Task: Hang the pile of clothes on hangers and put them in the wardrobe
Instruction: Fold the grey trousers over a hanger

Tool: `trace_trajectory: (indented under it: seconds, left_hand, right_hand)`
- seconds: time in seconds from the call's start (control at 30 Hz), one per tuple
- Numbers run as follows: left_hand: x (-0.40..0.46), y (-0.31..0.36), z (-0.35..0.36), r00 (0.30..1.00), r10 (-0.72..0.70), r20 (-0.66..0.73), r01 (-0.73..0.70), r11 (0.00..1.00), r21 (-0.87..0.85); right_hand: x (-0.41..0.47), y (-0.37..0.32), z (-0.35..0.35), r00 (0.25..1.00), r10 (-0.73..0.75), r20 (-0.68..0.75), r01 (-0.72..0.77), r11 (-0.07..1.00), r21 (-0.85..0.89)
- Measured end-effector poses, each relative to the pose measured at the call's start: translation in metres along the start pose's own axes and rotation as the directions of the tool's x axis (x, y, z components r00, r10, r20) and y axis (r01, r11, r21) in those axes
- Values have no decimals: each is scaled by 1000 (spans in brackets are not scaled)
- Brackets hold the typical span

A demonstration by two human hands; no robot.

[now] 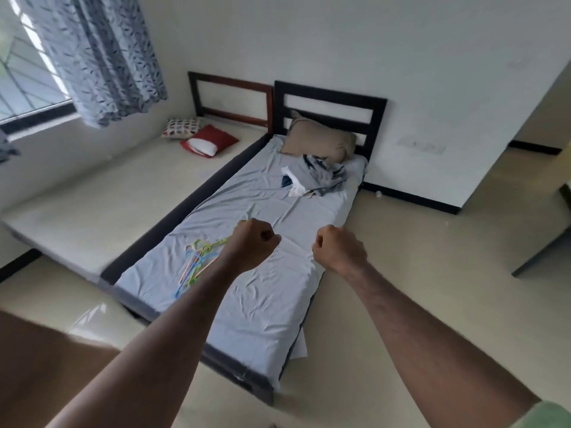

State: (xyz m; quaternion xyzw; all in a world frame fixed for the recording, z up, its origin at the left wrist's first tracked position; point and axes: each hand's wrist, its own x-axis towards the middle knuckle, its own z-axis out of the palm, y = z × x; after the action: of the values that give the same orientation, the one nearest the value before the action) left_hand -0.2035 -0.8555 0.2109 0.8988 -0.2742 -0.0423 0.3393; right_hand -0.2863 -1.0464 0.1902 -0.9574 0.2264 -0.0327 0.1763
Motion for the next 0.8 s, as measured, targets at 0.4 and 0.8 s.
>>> trace_trajectory:
  seconds: [0.4, 0.8]
  left_hand:
    - [187, 10, 67, 994, 13, 106, -7, 999, -54]
    - [399, 52, 167, 981, -185, 61, 191, 975, -117]
  right_hand:
    - [160, 67, -17, 992, 118, -51, -116, 993, 37]
    - [389, 200, -44, 998, 36, -51, -36, 999, 4]
